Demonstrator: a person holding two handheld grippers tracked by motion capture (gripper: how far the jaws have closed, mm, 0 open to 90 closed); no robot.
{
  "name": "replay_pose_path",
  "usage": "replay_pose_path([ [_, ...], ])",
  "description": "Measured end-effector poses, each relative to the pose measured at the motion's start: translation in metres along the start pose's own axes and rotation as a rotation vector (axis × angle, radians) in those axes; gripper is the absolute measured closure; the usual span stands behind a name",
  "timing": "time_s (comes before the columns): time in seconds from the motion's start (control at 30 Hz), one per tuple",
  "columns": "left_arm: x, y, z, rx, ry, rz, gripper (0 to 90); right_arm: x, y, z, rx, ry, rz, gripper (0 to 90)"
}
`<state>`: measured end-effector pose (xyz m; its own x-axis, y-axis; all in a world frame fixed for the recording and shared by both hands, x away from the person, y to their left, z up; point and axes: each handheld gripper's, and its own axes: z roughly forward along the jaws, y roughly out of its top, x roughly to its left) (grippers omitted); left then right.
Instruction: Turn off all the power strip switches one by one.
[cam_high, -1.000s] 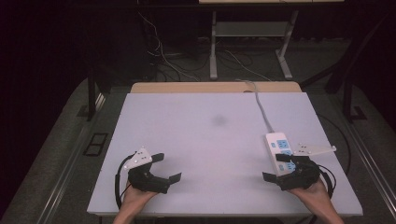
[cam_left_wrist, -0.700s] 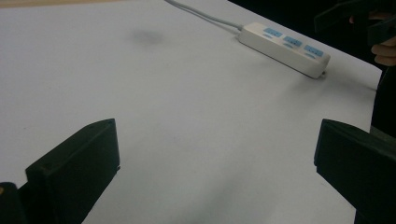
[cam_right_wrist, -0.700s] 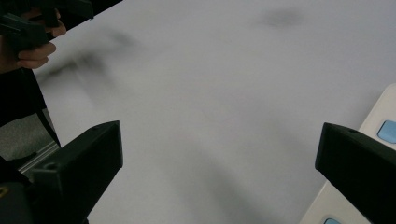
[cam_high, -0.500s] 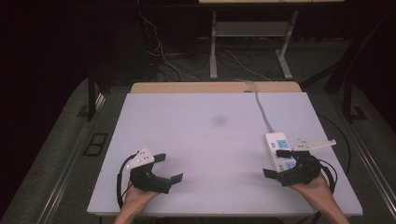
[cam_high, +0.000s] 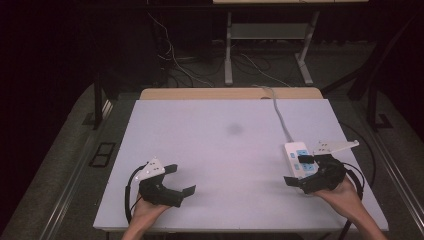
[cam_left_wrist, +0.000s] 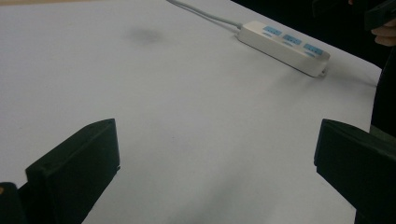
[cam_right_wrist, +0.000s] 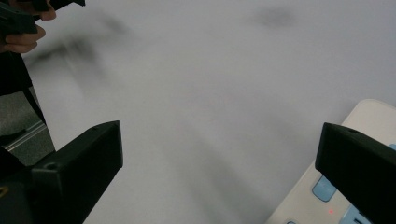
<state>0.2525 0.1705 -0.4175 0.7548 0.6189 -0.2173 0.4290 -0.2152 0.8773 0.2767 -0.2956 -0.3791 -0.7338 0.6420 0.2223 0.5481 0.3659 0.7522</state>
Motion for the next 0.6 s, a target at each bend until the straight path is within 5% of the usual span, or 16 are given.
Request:
replay_pose_path([
  [0.6, 0.000, -0.001, 0.000, 0.005, 0.003, 0.000, 0.0, -0.020, 0.003, -0.011, 0.069, -0.018, -0.005, 0.6],
])
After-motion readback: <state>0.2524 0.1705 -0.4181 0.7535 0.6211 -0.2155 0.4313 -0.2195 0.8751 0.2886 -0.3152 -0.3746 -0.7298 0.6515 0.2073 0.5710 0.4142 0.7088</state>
